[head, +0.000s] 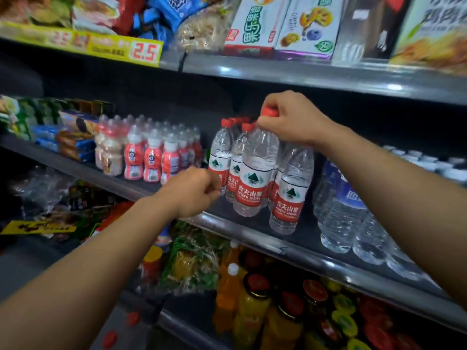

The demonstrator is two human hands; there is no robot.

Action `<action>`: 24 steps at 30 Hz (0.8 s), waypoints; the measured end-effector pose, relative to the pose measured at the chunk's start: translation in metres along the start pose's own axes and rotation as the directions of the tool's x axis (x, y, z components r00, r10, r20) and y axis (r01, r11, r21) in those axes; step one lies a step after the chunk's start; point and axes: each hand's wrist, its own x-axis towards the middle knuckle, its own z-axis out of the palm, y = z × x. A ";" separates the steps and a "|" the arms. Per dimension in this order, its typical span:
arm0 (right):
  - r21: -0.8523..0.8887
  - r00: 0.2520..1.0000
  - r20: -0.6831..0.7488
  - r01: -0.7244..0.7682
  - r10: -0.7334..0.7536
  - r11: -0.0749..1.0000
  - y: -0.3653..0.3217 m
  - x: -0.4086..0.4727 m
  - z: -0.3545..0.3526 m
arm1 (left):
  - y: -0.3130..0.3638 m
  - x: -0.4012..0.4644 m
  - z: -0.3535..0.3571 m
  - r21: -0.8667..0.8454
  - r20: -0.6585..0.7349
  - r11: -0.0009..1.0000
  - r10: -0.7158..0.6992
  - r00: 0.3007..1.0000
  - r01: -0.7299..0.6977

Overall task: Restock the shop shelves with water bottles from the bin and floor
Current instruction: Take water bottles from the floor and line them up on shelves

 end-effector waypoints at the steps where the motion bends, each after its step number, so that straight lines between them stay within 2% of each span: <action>1: -0.027 1.000 0.010 -0.012 0.013 1.000 0.005 0.005 0.000 | 0.001 0.004 0.001 0.001 -0.002 1.000 -0.002 1.000 0.002; 9: -0.199 0.987 0.114 -0.090 0.114 0.976 0.039 0.022 0.011 | 0.001 0.024 0.019 -0.014 0.024 1.000 0.009 1.000 -0.009; 24: -0.243 0.946 0.270 -0.116 0.182 0.963 0.060 0.031 0.030 | -0.001 0.029 0.037 -0.030 0.052 1.000 0.001 0.999 0.001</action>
